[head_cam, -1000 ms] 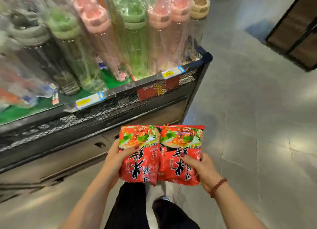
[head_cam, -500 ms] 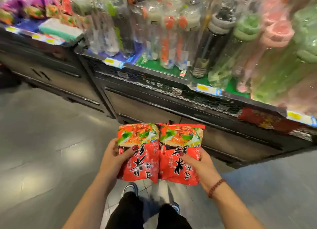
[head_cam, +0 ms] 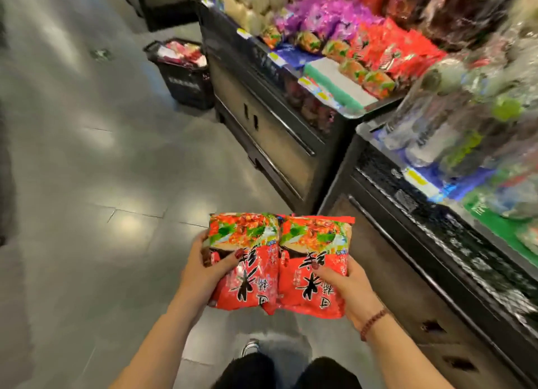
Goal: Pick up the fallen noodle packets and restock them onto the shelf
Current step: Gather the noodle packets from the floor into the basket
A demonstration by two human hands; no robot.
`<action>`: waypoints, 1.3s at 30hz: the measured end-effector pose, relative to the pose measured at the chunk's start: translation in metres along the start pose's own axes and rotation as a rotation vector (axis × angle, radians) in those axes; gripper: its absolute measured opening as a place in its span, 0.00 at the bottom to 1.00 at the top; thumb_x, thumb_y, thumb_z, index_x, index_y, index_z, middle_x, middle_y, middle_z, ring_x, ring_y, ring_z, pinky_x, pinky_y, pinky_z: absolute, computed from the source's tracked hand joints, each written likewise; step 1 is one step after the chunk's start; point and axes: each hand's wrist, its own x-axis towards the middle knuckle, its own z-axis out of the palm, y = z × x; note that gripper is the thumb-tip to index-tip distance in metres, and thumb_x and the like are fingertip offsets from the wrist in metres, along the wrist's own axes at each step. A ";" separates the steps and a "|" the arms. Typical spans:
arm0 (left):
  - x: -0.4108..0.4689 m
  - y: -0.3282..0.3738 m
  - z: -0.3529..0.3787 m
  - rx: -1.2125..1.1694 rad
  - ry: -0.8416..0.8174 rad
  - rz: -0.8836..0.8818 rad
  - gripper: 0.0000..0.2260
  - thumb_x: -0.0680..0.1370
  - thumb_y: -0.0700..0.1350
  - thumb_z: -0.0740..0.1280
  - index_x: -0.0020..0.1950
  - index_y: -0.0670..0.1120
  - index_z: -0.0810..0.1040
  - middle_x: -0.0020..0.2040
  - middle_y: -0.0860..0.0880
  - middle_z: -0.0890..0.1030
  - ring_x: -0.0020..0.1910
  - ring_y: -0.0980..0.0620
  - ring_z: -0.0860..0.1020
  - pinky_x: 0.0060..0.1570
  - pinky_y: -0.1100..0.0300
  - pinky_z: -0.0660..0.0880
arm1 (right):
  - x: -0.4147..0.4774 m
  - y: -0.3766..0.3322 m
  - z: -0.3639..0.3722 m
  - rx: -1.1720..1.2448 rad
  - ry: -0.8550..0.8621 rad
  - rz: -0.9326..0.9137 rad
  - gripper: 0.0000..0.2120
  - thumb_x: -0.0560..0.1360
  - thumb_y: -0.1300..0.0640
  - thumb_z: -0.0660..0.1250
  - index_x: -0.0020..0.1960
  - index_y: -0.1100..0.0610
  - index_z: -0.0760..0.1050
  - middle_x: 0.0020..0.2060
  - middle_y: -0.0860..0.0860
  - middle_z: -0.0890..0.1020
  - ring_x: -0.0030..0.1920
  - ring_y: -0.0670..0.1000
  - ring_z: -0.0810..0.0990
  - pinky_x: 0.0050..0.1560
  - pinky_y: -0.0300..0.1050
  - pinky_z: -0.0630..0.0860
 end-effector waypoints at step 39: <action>0.657 0.290 -0.174 -0.260 0.497 0.052 0.33 0.63 0.49 0.76 0.67 0.55 0.70 0.59 0.48 0.80 0.54 0.46 0.82 0.52 0.44 0.80 | 0.673 -0.352 0.458 -0.377 -0.442 0.058 0.21 0.68 0.63 0.75 0.59 0.56 0.74 0.50 0.54 0.85 0.49 0.56 0.85 0.50 0.57 0.81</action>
